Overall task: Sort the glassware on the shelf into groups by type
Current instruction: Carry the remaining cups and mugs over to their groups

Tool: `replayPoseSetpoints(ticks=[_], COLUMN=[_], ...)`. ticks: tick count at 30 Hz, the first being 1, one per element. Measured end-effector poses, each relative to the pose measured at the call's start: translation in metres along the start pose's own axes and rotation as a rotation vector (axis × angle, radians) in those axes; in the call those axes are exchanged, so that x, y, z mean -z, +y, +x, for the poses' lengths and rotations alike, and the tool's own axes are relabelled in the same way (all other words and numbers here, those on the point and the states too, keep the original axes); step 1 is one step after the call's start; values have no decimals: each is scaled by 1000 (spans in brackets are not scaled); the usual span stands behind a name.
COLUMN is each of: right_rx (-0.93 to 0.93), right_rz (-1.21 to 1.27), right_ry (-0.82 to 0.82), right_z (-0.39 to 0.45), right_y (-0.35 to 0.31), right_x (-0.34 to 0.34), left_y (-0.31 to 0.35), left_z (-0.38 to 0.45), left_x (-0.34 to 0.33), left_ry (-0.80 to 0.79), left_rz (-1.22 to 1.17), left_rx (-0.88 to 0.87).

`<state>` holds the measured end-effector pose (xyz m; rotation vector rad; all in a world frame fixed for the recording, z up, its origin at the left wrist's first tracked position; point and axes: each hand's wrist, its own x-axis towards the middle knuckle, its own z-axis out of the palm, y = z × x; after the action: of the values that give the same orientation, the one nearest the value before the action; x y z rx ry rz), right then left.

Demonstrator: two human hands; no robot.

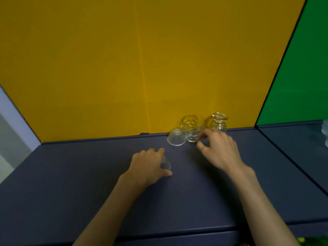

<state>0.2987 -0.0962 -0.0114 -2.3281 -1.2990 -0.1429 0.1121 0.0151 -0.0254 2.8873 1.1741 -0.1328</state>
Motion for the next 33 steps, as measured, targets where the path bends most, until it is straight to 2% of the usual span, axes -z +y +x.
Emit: replayPoseSetpoints(ticks=[4,6,11,14,16,18,27,33], right_rx=[-64,-89,-155,-185,-198,-210,-302,-314], right_rz=[12,21,-26,-52,-58,-67,-54,10], right_ry=[45,67,87,84,68,47,2,75], right_z=[10,15,31,37,40,44,58,61], right_y=[-11,-16,-24,-28,-32,-35,-44,-45], right_x=[-3,-4,-7,-13,-17,-19,-32,-42], left_y=[-17,-29,-46,-55,-63,-70,-91,-98], left_z=[5,9,17,18,18,18,14,12], left_x=[1,3,10,14,17,23,28,30], left_ry=[47,92,111,132,158,185,227,243], left_rz=[-150,-343,-1310,-1709,-1874,-1893,-1694,-1662], left_rx=[-6,-7,37,2,-48,-94,-136,-102])
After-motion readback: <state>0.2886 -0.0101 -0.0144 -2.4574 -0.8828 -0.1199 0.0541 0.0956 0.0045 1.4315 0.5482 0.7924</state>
